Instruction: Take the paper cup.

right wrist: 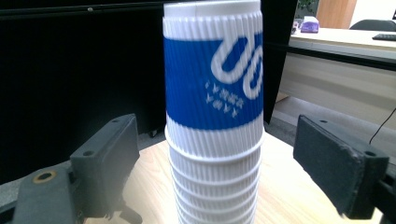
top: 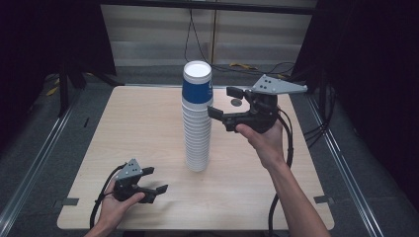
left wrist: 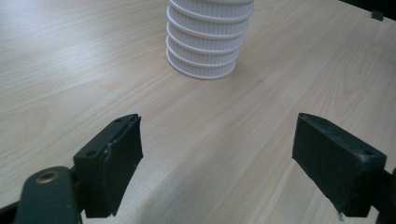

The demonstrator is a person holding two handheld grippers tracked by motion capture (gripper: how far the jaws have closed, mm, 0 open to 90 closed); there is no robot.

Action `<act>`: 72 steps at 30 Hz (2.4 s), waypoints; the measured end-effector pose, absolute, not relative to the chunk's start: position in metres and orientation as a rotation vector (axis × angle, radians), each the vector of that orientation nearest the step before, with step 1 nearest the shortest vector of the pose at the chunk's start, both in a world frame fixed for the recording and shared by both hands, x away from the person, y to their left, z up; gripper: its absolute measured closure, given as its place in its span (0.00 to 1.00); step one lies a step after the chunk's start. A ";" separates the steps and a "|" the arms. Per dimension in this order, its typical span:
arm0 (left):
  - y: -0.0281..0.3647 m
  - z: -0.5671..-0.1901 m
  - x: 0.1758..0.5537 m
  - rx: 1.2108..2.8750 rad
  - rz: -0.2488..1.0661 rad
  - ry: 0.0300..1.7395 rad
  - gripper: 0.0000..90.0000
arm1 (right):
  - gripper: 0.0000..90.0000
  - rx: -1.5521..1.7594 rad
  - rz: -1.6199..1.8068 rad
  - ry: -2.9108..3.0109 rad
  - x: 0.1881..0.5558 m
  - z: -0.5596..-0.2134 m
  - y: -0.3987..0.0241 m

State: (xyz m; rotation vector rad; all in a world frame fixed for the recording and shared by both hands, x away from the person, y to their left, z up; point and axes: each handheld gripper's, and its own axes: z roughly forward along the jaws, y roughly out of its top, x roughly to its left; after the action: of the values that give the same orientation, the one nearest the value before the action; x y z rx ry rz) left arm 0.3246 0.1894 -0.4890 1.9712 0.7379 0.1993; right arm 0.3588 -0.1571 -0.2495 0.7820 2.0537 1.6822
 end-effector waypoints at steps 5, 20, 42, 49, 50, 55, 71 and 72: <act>0.189 -0.489 0.324 1.971 0.194 0.736 0.18 | 0.18 0.772 1.676 2.079 0.368 -0.242 -0.151; 0.188 -0.490 0.325 1.972 0.181 0.733 0.18 | 0.16 0.763 1.630 2.162 0.391 -0.226 -0.127; 0.187 -0.489 0.323 2.000 0.222 0.708 0.18 | 0.25 0.769 1.582 2.228 0.413 -0.218 -0.105; 0.189 -0.489 0.325 1.991 0.217 0.712 0.18 | 0.28 0.768 1.580 2.226 0.414 -0.218 -0.103; 0.189 -0.489 0.324 1.990 0.214 0.715 0.18 | 0.28 0.766 1.582 2.225 0.414 -0.217 -0.104; 0.189 -0.489 0.325 1.995 0.218 0.709 0.18 | 0.28 0.764 1.600 2.206 0.412 -0.216 -0.106; 0.188 -0.490 0.324 2.007 0.223 0.715 0.18 | 0.29 0.739 1.736 2.072 0.407 -0.207 -0.111; 0.188 -0.490 0.324 2.006 0.221 0.714 0.18 | 0.29 0.741 1.735 2.068 0.407 -0.207 -0.111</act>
State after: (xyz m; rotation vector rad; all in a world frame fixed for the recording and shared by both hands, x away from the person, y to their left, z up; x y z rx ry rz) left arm 0.3241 0.1883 -0.4895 2.0055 0.7143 0.2212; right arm 0.4067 -0.1111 -0.2068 0.7405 2.0681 1.7353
